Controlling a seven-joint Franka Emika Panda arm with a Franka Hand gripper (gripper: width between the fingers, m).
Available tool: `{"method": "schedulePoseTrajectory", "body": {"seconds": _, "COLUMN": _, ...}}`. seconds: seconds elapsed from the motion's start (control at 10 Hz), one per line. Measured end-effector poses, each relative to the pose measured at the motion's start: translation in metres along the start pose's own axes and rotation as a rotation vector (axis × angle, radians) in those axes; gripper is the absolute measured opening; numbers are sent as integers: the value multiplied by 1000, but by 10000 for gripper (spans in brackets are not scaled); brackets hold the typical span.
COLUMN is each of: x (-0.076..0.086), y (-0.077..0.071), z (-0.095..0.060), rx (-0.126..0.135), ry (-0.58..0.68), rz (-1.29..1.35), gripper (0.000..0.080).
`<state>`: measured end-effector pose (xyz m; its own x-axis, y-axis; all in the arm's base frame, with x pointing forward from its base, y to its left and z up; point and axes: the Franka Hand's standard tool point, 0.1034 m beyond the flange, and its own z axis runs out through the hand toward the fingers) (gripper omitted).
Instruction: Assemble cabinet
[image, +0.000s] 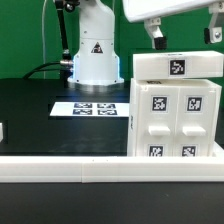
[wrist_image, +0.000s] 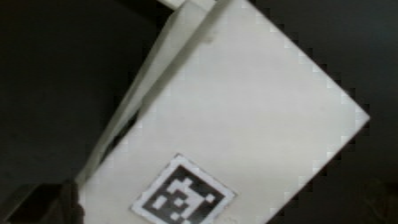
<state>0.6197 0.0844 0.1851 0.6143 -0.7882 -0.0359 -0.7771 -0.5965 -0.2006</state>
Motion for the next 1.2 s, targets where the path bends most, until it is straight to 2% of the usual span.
{"method": "schedulePoseTrajectory", "body": {"seconds": 0.1, "x": -1, "y": -2, "z": -1, "rx": 0, "ry": -2, "rz": -9, "gripper": 797}}
{"method": "schedulePoseTrajectory", "body": {"seconds": 0.3, "x": 0, "y": -1, "z": -1, "rx": -1, "ry": 1, "rz": -189, "gripper": 797}}
{"method": "schedulePoseTrajectory", "body": {"seconds": 0.5, "x": 0, "y": 0, "z": 0, "rx": -16, "ry": 9, "rz": -438, "gripper": 797}}
{"method": "schedulePoseTrajectory", "body": {"seconds": 0.8, "x": -1, "y": 0, "z": 1, "rx": -24, "ry": 8, "rz": -786, "gripper": 797}}
{"method": "schedulePoseTrajectory", "body": {"seconds": 1.1, "x": -3, "y": 2, "z": 1, "rx": -34, "ry": -37, "rz": -1132, "gripper": 797}}
{"method": "schedulePoseTrajectory", "body": {"seconds": 1.2, "x": -1, "y": 2, "z": -1, "rx": -34, "ry": -44, "rz": -1153, "gripper": 797}}
